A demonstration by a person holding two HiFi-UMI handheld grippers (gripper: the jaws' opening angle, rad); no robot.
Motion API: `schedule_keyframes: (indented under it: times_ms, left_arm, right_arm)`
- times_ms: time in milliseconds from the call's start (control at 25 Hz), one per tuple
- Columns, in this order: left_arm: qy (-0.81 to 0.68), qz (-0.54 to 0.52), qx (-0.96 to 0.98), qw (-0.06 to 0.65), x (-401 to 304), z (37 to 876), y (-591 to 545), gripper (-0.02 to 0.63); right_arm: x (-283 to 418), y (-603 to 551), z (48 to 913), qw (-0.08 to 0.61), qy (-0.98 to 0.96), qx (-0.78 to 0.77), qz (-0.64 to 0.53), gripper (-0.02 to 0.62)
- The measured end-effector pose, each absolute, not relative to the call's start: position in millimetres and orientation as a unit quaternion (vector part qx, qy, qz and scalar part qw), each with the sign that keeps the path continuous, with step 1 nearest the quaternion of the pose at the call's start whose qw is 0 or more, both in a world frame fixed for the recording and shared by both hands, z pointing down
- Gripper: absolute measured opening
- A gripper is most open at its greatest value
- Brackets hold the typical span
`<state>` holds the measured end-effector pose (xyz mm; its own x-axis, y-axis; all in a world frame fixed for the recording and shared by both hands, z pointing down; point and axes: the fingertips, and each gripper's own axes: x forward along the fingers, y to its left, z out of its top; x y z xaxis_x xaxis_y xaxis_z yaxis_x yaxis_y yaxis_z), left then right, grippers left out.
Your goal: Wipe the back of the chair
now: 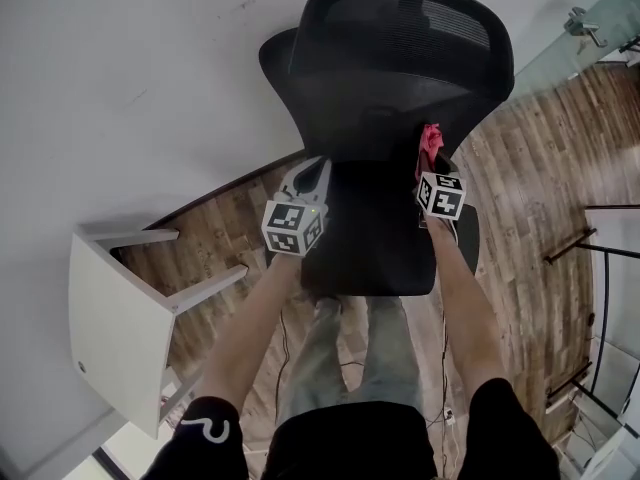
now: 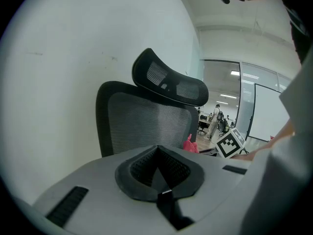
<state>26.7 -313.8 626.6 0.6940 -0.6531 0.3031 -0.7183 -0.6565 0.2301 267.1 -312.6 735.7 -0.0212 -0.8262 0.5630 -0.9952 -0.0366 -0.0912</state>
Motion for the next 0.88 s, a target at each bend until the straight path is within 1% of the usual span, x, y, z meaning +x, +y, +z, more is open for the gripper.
schedule_keyframes:
  times_ms: [200,400,640,880]
  left_arm:
    - [-0.392,0.092,0.9,0.168,-17.9,627.8,-320.5,0.021]
    - [-0.408,0.082,0.893,0.171,-69.4,630.0,-327.5,0.021]
    - [-0.423,0.065,0.885,0.186,-115.7,638.3,-328.7,0.021]
    - [-0.427,0.063,0.881,0.191,-147.9,644.3,-325.3,0.021]
  right_arm:
    - [175.4,-333.8,731.3,0.184,-0.718,0.634,0.221,0.064]
    - [102.2,-352.4,734.7,0.195,-0.739,0.611,0.206,0.064]
    - [42.4,-365.7,741.8,0.226,-0.745,0.599,0.189,0.064]
    - [2.7,-370.2,738.0,0.24,-0.755,0.584,0.175,0.064]
